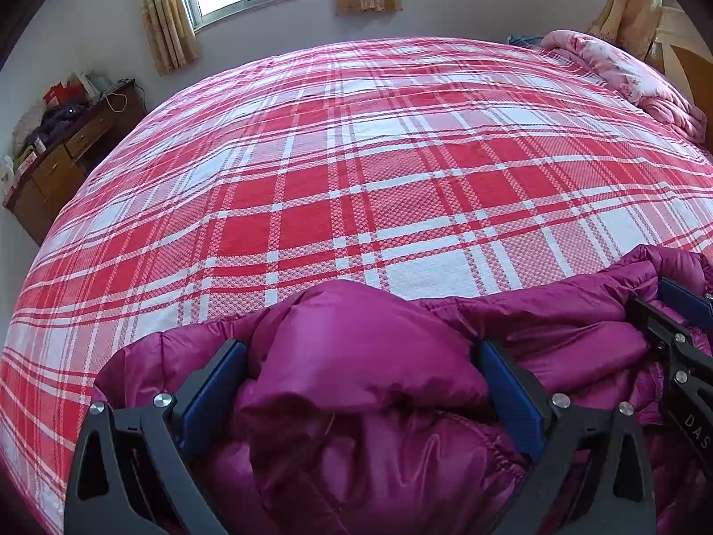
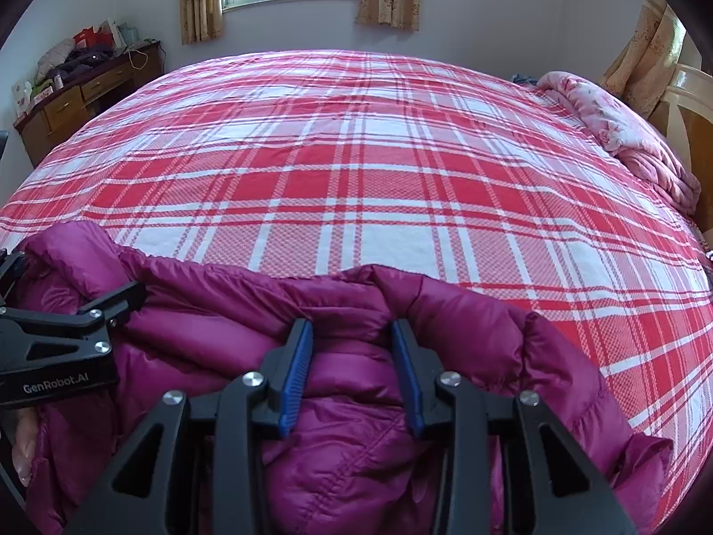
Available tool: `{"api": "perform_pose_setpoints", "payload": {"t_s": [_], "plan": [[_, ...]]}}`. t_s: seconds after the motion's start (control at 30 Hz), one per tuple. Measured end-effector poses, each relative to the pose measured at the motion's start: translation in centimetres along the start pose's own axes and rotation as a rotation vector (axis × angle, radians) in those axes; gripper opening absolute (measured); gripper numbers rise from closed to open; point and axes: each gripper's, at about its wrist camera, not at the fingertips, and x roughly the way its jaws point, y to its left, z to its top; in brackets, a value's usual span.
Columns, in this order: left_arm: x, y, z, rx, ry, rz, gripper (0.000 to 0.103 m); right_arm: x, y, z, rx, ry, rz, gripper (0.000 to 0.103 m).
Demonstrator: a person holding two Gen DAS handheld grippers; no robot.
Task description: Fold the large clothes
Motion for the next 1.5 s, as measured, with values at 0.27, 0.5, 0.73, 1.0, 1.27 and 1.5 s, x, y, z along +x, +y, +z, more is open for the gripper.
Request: {"api": "perform_pose_setpoints", "payload": {"t_s": [0.27, 0.5, 0.73, 1.0, 1.27, 1.5], "plan": [[0.0, 0.0, 0.0, 0.003, 0.0, 0.004, 0.102, 0.1, 0.1, 0.0, -0.003, 0.001, -0.004, 0.04], [0.0, -0.1, 0.0, 0.004, 0.0, 0.006, 0.102, 0.1, 0.1, 0.0, -0.004, 0.002, -0.005, 0.04], [0.0, -0.1, 0.0, 0.004, 0.001, 0.006, 0.102, 0.1, 0.1, 0.0, -0.004, 0.002, -0.003, 0.04], [0.0, -0.2, -0.1, 0.013, -0.003, 0.019, 0.102, 0.2, 0.4, 0.1, -0.018, 0.005, -0.022, 0.04], [-3.0, -0.3, 0.6, 0.057, -0.044, 0.086, 0.102, -1.7, 0.2, 0.5, -0.075, -0.024, -0.062, 0.054], [-10.3, 3.4, -2.6, 0.014, -0.121, 0.035, 0.102, -7.1, -2.5, -1.8, -0.038, -0.082, -0.056, 0.064]]}}
